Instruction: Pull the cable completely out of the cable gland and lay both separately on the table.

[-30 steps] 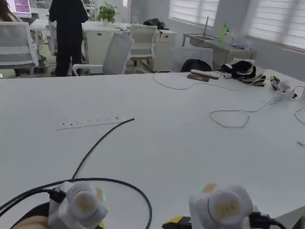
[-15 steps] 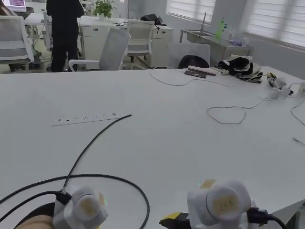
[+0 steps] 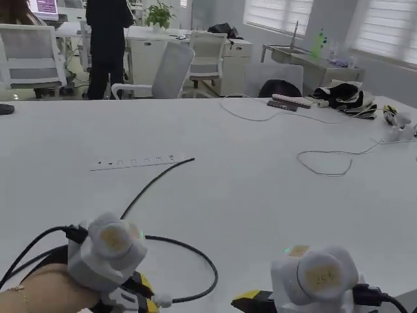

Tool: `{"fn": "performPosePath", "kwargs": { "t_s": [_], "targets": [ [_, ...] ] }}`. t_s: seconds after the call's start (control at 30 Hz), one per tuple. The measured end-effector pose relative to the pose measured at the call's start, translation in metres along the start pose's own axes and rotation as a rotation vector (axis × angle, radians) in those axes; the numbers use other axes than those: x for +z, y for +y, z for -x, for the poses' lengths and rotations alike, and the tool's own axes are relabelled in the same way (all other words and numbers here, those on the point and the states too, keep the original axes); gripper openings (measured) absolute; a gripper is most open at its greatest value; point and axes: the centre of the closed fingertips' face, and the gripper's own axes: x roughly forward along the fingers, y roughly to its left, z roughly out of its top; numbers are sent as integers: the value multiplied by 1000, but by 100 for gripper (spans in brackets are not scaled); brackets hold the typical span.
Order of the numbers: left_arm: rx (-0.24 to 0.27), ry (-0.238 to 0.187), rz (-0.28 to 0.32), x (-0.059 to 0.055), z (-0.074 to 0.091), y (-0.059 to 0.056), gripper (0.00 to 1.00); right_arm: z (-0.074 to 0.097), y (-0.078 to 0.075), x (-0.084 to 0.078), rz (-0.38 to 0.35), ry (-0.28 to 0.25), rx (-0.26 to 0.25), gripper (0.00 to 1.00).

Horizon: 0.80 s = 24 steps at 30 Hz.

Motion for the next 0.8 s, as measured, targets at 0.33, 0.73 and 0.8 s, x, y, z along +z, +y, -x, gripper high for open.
{"fn": "performPosePath", "kwargs": {
  "t_s": [0.33,0.73,0.8],
  "targets": [
    [86,-78,28,23,72,5,16,-1,6,-6,-5,43,32,23],
    [211,-108,-67,34,125,-45,16,21,13,35,94,-43,105,27],
    [239,-131,-50,33,133,-51,16,32,20,61,104,-117,139,28]
  ]
}}
